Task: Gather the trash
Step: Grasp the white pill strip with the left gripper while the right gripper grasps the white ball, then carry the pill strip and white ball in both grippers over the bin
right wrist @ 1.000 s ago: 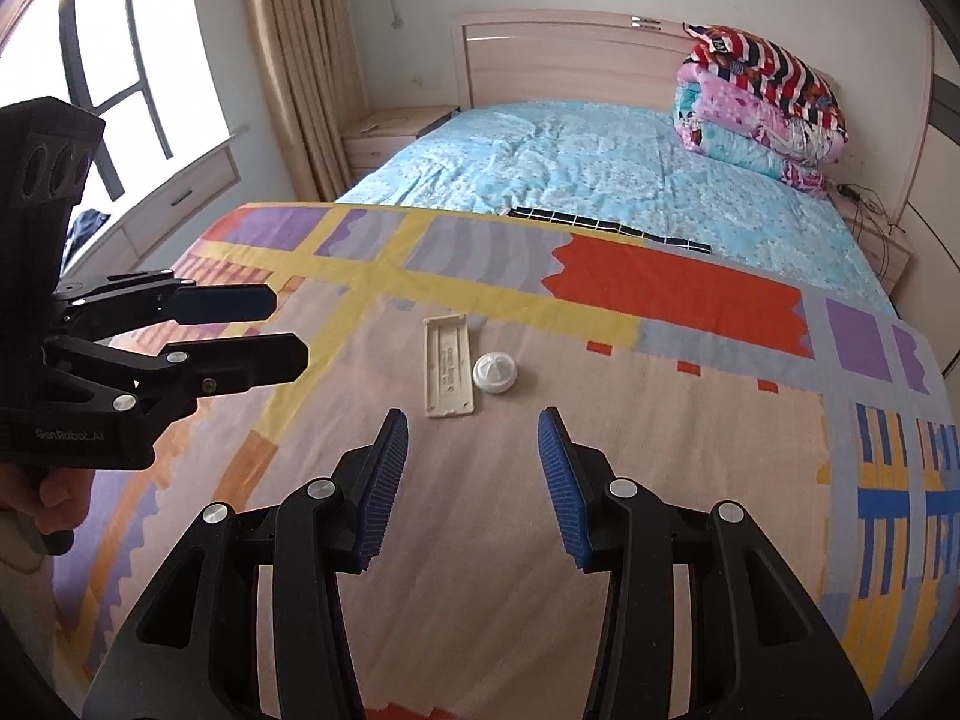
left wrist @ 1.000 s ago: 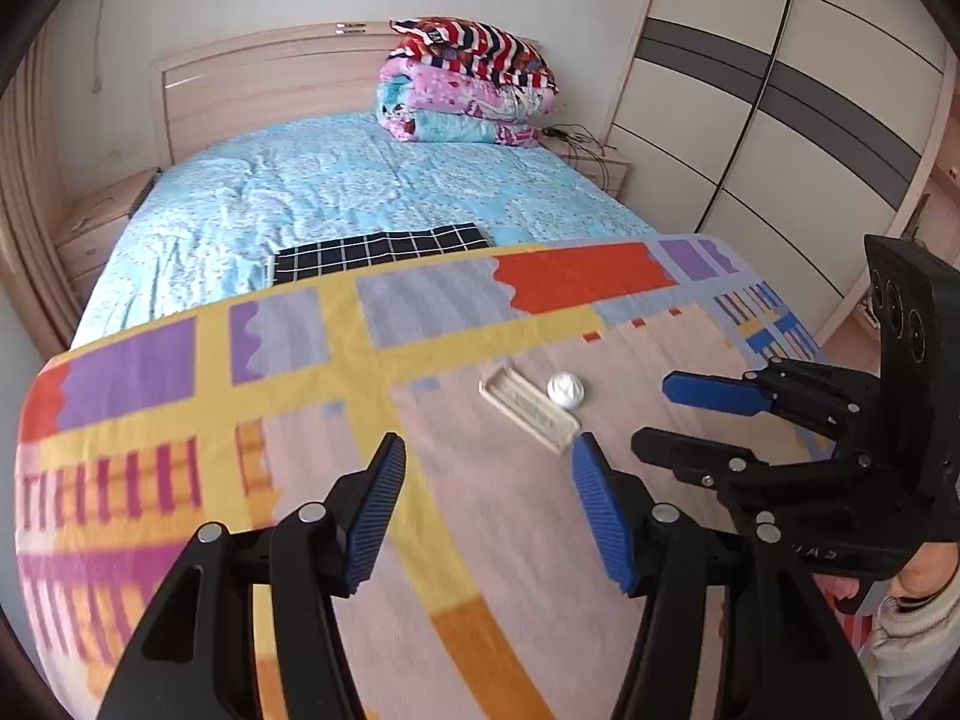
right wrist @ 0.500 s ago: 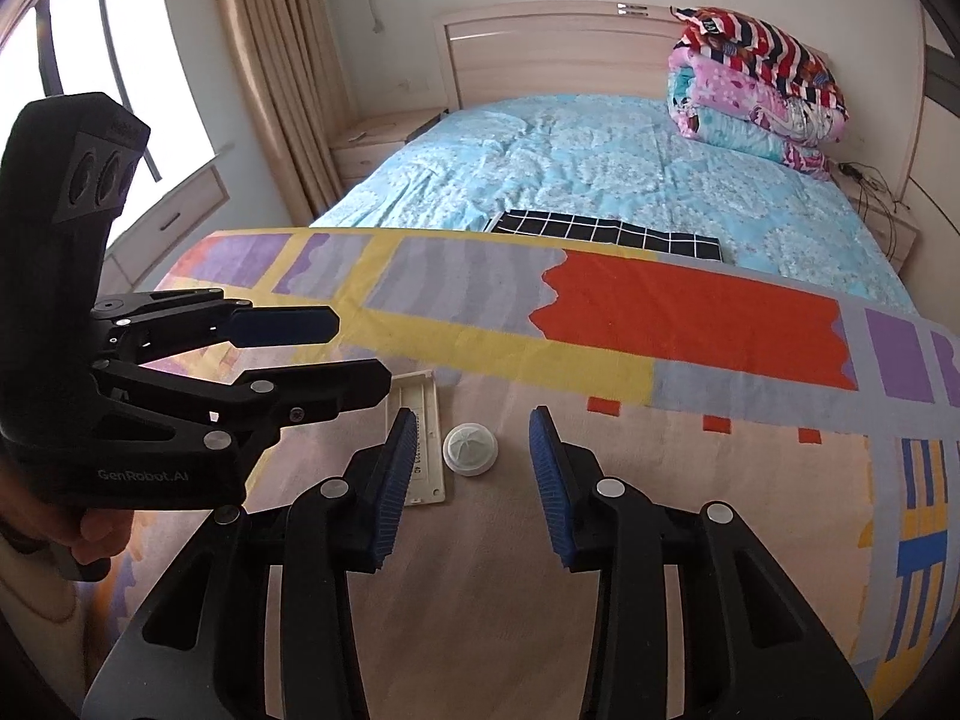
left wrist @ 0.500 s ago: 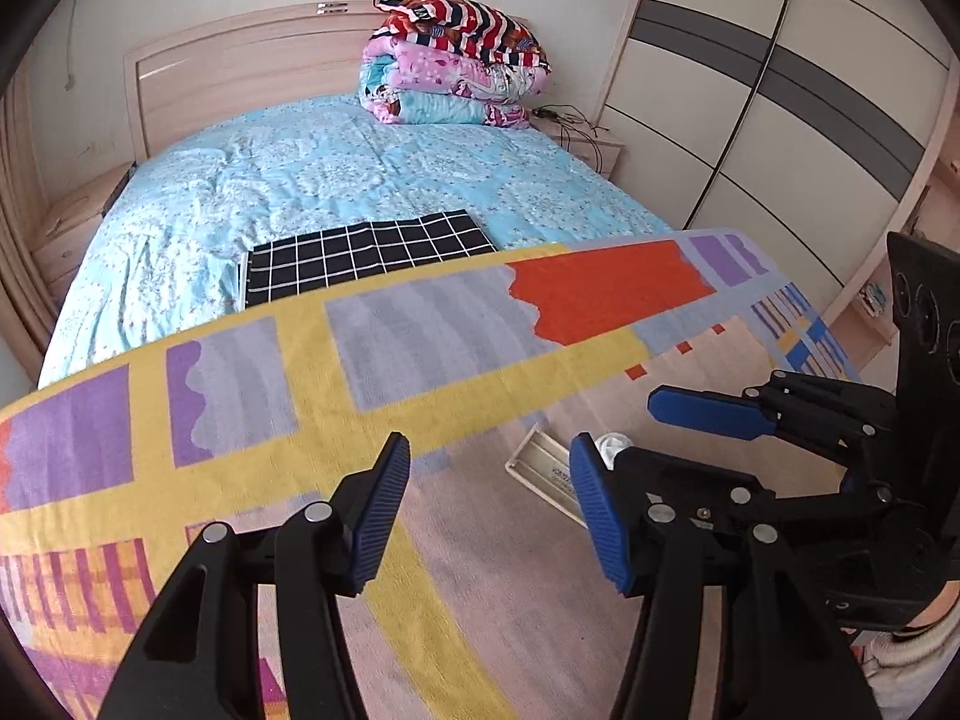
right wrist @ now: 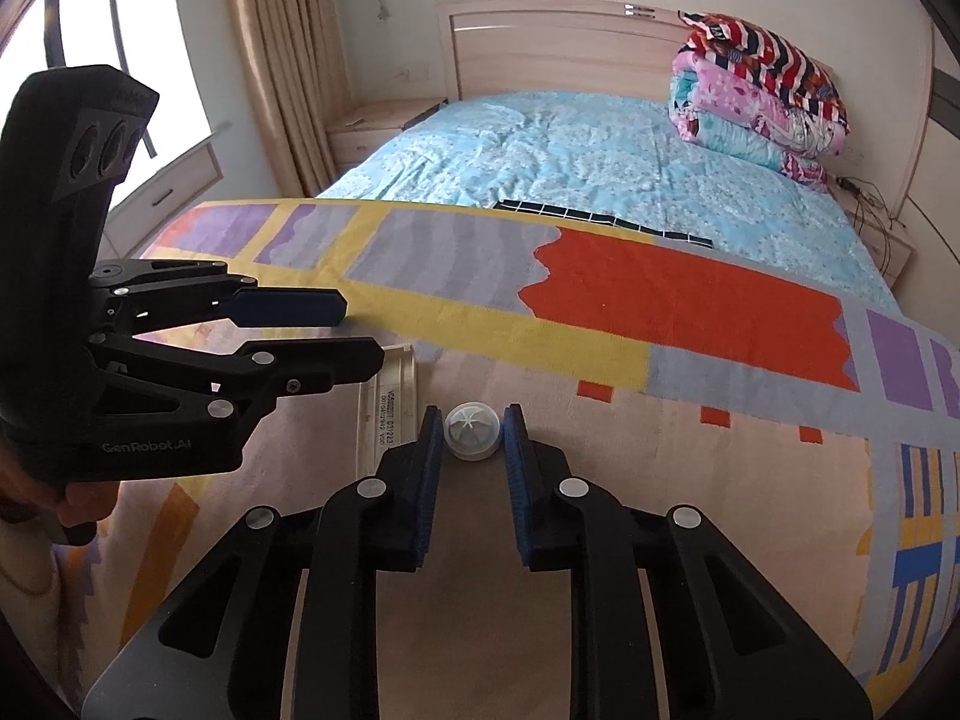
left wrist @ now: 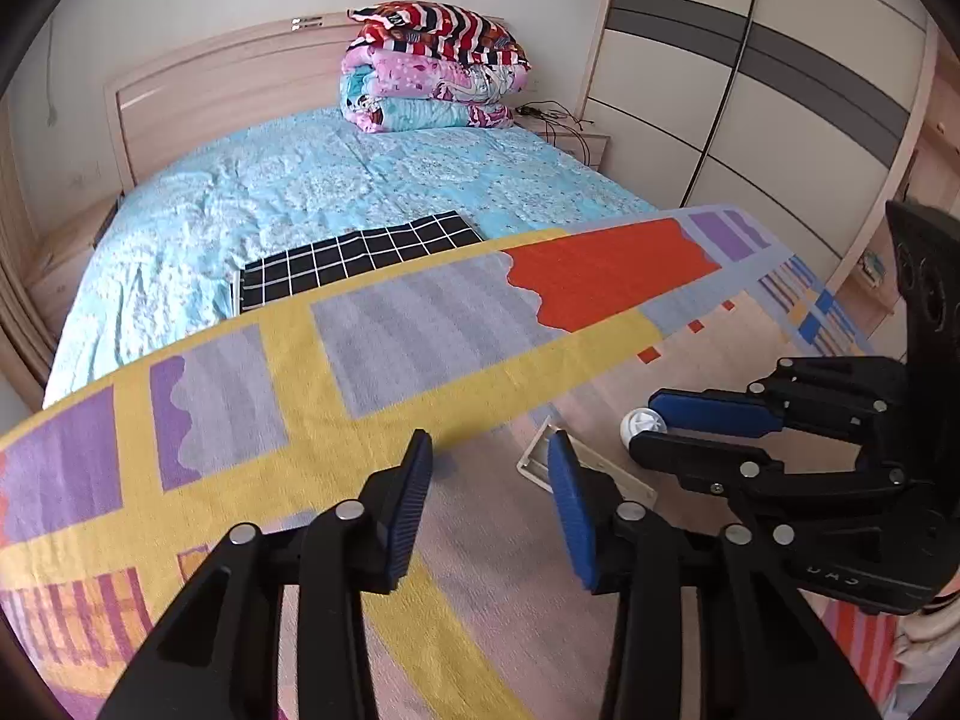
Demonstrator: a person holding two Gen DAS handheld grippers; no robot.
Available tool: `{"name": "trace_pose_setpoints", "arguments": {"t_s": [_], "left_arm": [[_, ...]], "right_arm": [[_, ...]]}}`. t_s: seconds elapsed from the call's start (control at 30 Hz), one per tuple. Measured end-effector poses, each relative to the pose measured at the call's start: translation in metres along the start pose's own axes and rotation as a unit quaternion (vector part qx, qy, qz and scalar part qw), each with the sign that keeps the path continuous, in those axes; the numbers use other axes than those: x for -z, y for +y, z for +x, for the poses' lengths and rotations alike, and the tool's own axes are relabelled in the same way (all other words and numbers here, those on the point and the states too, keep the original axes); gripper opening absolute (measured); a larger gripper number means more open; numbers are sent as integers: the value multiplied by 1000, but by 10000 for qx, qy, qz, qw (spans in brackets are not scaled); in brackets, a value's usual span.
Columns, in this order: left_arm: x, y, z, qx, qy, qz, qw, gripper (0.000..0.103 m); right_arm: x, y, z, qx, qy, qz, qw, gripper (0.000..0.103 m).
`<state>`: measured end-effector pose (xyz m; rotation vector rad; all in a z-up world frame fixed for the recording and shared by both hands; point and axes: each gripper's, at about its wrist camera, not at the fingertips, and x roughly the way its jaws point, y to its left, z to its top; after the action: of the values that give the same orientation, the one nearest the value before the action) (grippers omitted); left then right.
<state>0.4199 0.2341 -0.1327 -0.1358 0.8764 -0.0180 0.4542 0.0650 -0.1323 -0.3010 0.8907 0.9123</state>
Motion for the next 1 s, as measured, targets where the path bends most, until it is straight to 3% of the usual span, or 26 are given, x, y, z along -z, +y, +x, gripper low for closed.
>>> {"name": "trace_pose_setpoints", "arguments": {"t_s": [0.4, 0.7, 1.0], "left_arm": [[5, -24, 4, -84, -143, 766, 9969, 16], [4, -26, -1, -64, -136, 812, 9966, 4], [4, -38, -21, -195, -153, 864, 9959, 3]], "right_arm": [[4, -13, -3, -53, -68, 264, 9996, 21], [0, -13, -3, -86, -122, 272, 9995, 21], [1, -23, -7, -30, -228, 362, 9991, 21]]}}
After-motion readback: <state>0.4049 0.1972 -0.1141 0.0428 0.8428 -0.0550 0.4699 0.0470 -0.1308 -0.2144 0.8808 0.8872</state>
